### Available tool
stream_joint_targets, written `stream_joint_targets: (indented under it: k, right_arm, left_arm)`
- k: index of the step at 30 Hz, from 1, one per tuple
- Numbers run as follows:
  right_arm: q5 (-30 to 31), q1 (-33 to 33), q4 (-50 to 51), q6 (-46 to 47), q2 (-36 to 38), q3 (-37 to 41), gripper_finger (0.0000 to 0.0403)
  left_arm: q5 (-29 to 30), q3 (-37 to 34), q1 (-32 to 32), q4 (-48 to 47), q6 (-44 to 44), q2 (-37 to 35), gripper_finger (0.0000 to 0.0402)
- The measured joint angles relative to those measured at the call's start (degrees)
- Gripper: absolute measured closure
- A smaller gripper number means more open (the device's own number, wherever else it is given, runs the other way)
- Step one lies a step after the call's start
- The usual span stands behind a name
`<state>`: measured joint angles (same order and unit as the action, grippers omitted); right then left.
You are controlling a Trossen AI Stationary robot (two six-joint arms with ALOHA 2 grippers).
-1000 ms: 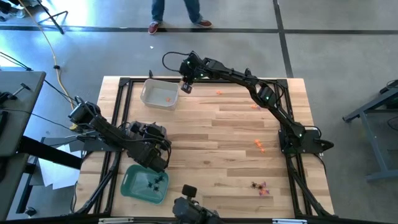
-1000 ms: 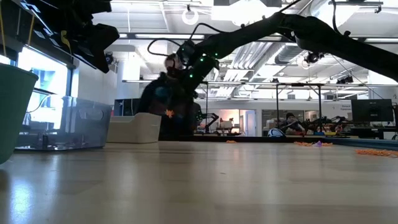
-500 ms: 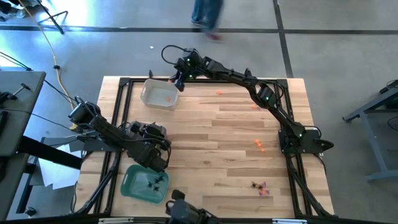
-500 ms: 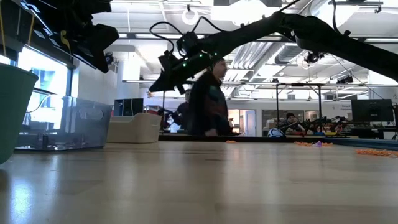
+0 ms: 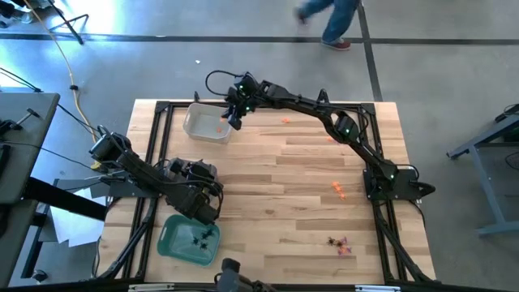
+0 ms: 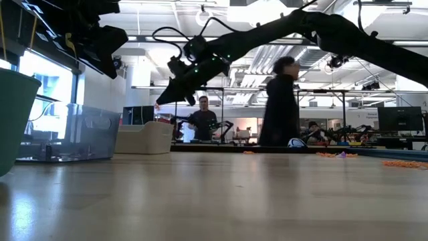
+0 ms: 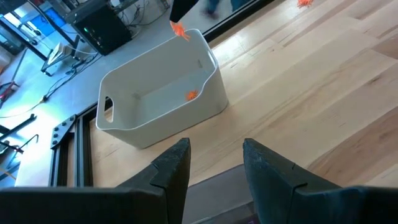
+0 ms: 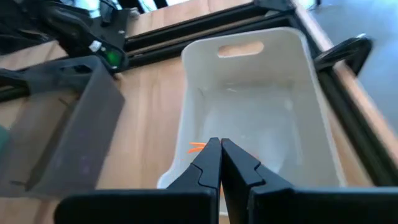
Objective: Sort Halloween decoration
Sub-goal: Put the top center orange spider into the gray bin
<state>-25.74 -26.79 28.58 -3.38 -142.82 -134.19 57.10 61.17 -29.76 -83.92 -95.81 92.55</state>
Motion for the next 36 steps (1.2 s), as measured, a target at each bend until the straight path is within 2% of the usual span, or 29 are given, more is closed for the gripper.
stream_joint_targets:
  k: [12,20,30,36]
  right_arm:
    - [1.8,0.1,0.9,1.2,-0.6,0.0,0.0403]
    - [2.4,0.2,-3.1,3.3,-3.1,0.1,0.0403]
    - [2.6,0.2,-3.6,3.5,-3.6,0.1,0.0402]
    - [2.6,0.2,-3.8,3.4,-3.6,0.1,0.0367]
  left_arm:
    - [0.0,0.0,0.0,0.0,0.0,0.0,0.0266]
    - [0.0,0.0,0.0,-0.1,0.0,0.0,0.0266]
    - [-0.3,0.0,0.0,-0.1,0.0,0.0,0.0266]
    - [-0.3,0.0,0.0,-0.1,0.0,0.0,0.0266]
